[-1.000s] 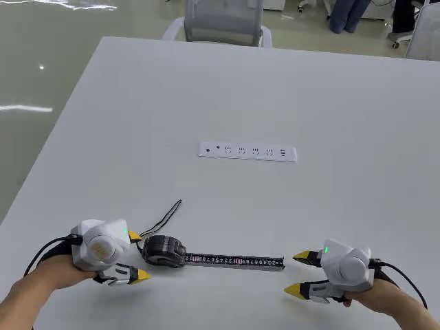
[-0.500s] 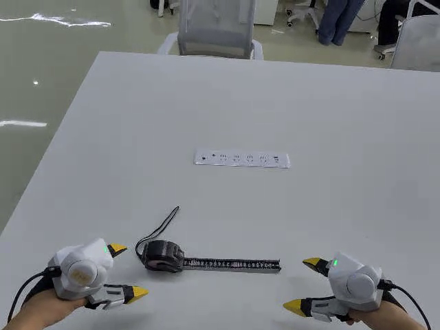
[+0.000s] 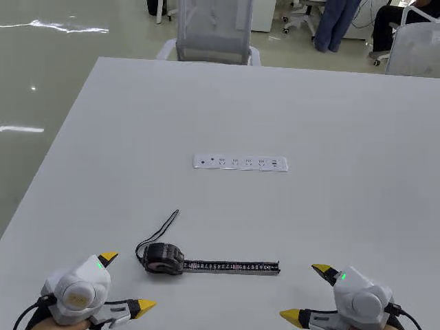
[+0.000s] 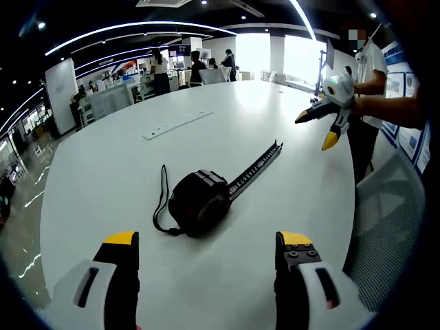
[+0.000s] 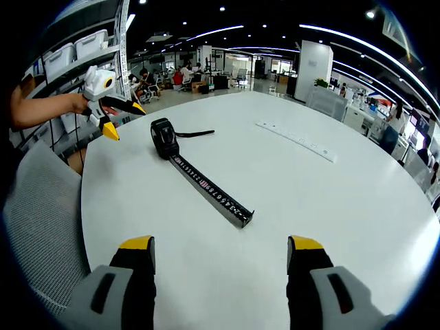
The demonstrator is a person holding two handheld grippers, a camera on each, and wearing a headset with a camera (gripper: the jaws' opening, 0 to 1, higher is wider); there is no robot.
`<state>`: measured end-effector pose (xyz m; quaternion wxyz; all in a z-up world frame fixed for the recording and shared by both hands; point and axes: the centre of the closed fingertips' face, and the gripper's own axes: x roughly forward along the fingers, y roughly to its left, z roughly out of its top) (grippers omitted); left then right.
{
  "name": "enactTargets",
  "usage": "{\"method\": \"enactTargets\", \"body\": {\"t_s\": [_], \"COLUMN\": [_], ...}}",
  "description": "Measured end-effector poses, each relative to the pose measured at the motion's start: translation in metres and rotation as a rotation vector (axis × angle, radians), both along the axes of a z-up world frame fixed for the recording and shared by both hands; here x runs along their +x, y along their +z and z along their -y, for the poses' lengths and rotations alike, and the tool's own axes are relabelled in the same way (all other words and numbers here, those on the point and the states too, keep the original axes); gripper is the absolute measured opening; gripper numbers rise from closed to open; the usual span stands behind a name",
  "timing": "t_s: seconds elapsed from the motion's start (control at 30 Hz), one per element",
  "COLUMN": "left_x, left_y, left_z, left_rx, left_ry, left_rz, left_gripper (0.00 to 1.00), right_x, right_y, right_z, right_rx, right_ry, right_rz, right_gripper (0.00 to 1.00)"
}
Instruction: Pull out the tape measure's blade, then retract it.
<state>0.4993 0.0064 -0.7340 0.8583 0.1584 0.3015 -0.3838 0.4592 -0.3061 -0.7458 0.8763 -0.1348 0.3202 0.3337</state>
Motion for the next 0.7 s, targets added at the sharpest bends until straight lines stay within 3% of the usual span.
{"method": "enactTargets", "body": {"t_s": [0.23,0.43,0.57,0.7], "left_x": [-0.006,-0.011,-0.012,-0.014], "left_y": [0.010,0.019,0.022,0.024], "left_z": [-0.002,0.005,0.009,0.013], "left_rx": [-0.012,-0.002,-0.035,-0.029], "left_ry": [0.045,0.060,0.081,0.086], "left_rz": [0.021,0.060,0.054,0.067], "left_gripper": [0.85,0.89,0.92,0.94], "right_x": [-0.005,-0.005,-0.007,-0.012], "right_y": [0.006,0.014,0.015,0.015], "right_z": [-0.008,-0.012,-0.014,-0.017], "right_rx": [0.025,0.038,0.041,0.036], "right_ry": [-0.045,-0.094,-0.121,-0.131], "right_rz": [0.016,0.044,0.051,0.049], "right_gripper": [0.85,0.90,0.91,0.92]}}
